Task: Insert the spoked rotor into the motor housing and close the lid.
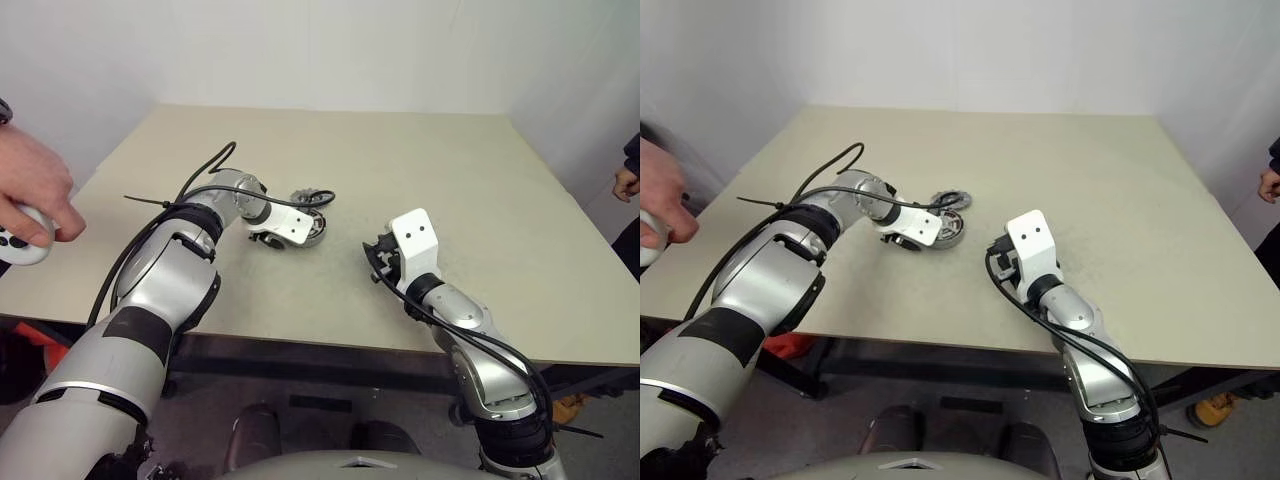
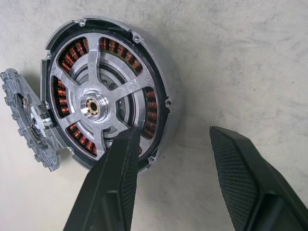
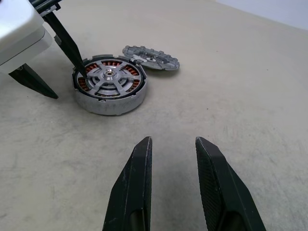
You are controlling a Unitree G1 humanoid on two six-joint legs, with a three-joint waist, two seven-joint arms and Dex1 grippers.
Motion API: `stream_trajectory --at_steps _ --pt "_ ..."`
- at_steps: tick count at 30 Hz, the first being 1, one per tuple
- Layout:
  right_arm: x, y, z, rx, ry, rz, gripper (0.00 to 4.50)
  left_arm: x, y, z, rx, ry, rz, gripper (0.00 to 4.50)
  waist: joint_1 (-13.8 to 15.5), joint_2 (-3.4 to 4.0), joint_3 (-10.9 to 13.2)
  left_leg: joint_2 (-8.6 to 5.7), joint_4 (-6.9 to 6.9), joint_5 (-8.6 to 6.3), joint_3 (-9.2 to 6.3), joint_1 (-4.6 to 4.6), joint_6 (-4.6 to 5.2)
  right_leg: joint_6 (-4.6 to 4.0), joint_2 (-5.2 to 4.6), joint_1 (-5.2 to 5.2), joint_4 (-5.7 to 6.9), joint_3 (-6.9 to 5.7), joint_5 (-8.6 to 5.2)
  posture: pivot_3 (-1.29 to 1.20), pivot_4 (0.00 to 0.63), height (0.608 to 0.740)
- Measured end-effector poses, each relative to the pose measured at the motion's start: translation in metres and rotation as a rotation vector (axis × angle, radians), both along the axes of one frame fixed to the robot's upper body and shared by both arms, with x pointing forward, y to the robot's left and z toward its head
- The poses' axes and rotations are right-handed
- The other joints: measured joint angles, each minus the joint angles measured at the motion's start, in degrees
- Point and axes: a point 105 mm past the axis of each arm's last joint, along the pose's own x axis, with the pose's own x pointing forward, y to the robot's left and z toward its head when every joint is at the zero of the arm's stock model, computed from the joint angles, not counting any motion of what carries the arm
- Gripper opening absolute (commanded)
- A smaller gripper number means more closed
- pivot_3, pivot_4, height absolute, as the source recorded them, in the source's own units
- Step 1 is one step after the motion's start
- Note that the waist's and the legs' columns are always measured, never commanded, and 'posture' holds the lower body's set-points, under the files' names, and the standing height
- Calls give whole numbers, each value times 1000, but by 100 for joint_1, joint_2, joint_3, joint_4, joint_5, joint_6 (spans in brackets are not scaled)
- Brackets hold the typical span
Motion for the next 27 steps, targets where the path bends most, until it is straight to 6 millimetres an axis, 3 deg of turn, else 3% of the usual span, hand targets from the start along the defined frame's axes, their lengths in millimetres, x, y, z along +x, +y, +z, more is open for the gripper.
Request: stream_trajectory --at_steps 3,8,11,27 --pt "0 0 0 0 0 0 1498 0 0 0 2 3 -1 2036 0 0 0 0 0 0 0 0 0 -5 0 1 0 0 3 0 0 740" --pt "0 -1 0 -3 2 -1 1498 -1 -2 0 -11 3 -3 491 -6 0 0 0 0 0 0 3 0 -9 0 1 -1 1 5 0 0 740" --pt "0 -1 -1 -6 3 -3 1498 -3 -1 -2 2 33 -7 12 0 1 -1 -3 -3 0 1 10 0 -5 -2 9 -2 1 2 0 0 740" --pt "0 -2 0 -9 2 -1 1498 -5 3 -1 11 29 -35 12 -10 -1 0 -3 -3 -1 0 11 1 3 -4 9 -2 1 -2 0 0 740"
